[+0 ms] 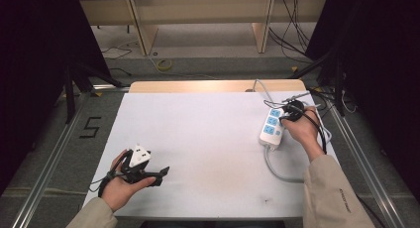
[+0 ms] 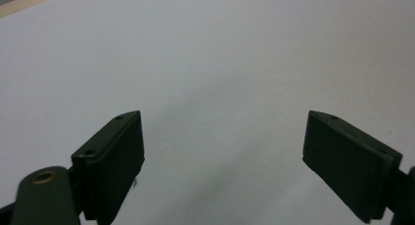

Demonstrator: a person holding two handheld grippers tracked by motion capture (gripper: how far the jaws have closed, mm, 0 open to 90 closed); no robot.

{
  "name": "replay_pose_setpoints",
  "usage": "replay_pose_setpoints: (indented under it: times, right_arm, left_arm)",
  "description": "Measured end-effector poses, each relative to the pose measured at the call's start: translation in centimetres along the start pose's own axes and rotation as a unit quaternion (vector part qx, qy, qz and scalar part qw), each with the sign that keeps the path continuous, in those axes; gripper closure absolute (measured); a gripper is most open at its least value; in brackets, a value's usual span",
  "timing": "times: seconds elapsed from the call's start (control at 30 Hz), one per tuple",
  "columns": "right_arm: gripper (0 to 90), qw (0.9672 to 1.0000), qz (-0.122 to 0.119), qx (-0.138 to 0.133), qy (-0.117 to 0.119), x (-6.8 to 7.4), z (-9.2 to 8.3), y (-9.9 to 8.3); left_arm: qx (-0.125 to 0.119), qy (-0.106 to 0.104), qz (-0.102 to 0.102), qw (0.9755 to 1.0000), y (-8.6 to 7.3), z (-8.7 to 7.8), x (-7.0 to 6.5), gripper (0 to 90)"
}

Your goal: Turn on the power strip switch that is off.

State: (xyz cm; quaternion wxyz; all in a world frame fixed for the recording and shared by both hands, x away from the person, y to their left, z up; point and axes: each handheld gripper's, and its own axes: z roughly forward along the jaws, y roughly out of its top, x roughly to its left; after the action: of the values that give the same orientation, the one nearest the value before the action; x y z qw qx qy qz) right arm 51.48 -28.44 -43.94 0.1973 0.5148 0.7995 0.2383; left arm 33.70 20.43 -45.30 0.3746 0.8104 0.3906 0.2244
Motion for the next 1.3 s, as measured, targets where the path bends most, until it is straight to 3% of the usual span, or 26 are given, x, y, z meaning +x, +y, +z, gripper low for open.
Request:
replay_pose_setpoints:
  times: [1.3]
  right_arm:
    - [90.0,1.0000,0.002,0.004,0.003,-0.10,0.28,-0.19]
  left_arm:
    - [-0.001,-0.001,-0.001,1.0000,-0.01,0.09,-0.12,15.2]
